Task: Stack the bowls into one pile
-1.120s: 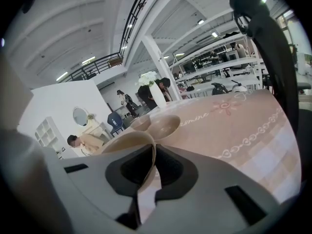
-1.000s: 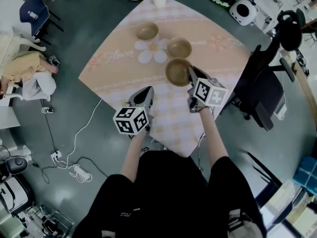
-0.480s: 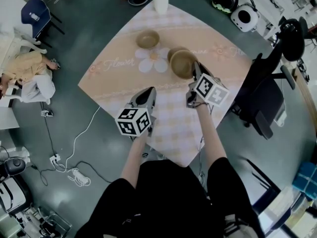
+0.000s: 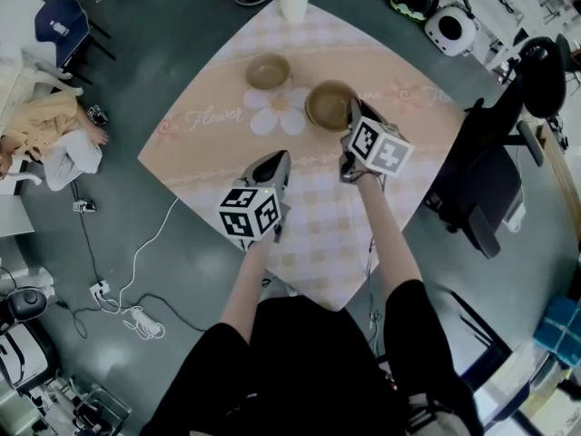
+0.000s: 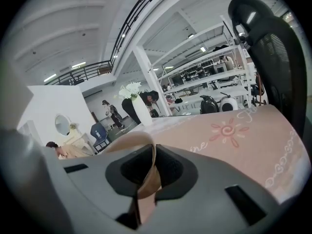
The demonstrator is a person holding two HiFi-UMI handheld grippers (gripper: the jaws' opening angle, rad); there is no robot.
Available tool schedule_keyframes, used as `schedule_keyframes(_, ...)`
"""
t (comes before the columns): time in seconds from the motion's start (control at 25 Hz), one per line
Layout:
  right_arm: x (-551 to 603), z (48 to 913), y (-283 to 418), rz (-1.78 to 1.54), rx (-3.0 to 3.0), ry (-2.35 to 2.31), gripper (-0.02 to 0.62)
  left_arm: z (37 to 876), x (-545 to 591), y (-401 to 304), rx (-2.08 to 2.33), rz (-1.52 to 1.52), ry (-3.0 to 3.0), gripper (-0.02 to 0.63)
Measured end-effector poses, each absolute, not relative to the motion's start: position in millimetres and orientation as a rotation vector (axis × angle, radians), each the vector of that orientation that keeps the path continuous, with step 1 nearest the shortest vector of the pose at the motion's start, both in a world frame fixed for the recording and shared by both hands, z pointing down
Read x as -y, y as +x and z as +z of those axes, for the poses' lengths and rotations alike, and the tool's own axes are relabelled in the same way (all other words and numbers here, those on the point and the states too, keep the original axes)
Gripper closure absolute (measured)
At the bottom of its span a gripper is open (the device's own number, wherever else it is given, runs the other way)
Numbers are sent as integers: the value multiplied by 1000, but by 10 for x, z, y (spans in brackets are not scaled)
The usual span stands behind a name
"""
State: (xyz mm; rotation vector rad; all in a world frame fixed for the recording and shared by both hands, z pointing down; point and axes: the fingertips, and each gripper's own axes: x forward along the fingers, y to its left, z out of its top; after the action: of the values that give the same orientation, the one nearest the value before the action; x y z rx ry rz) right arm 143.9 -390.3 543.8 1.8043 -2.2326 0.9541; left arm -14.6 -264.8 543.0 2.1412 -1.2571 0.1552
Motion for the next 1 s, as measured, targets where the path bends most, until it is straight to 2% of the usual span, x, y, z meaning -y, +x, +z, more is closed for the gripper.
schedule_keyframes(0.72,4028,5670,1327,845,2157,1715,580,5609,2756,-101,1236,188,2106,609)
schedule_keyframes(1.0,4049,5727,1284,706,2140,1652,574,5627,2752,-66,1223,188,2106,609)
